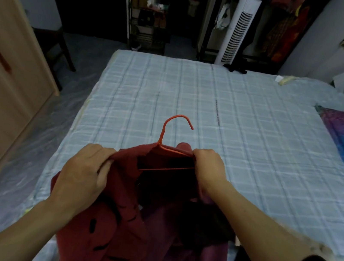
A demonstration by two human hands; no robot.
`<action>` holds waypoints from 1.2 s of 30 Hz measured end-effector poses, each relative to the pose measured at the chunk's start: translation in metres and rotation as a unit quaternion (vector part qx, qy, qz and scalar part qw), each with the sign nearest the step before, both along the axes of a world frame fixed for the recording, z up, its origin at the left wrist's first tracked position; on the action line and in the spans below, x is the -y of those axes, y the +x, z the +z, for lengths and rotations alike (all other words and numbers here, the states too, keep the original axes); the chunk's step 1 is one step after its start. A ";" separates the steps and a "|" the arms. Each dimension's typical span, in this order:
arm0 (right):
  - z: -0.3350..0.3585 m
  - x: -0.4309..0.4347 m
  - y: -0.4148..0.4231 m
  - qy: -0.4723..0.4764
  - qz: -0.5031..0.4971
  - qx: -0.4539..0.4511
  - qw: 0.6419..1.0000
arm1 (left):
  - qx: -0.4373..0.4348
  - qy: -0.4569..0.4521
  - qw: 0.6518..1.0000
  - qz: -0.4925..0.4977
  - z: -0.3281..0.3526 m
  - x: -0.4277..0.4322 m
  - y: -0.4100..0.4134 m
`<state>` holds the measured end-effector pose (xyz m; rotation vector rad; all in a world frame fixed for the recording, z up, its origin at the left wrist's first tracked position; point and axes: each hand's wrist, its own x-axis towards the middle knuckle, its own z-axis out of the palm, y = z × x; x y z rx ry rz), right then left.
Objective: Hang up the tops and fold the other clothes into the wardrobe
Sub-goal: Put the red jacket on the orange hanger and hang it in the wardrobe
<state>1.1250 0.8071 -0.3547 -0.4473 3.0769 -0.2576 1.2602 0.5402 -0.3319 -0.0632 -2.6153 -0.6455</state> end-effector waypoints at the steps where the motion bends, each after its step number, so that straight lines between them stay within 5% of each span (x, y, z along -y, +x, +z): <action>1: 0.001 -0.002 -0.001 0.025 0.016 -0.001 1.000 | 0.003 0.008 1.000 0.001 0.000 0.001 -0.001; 10: 0.010 -0.011 0.019 -0.001 -0.027 -0.052 0.998 | 0.012 0.015 1.000 -0.005 -0.005 -0.010 0.000; 24: 0.014 0.029 0.098 -0.326 0.047 -0.075 0.941 | -0.018 0.018 0.999 -0.021 -0.007 -0.017 0.012; 31: 0.007 0.018 0.082 -0.264 0.152 -0.008 0.952 | -0.047 0.039 0.998 -0.006 -0.010 -0.006 0.017; 36: 0.017 0.012 0.068 -0.278 0.099 0.036 0.955 | -0.048 0.039 0.998 -0.009 -0.005 0.002 0.019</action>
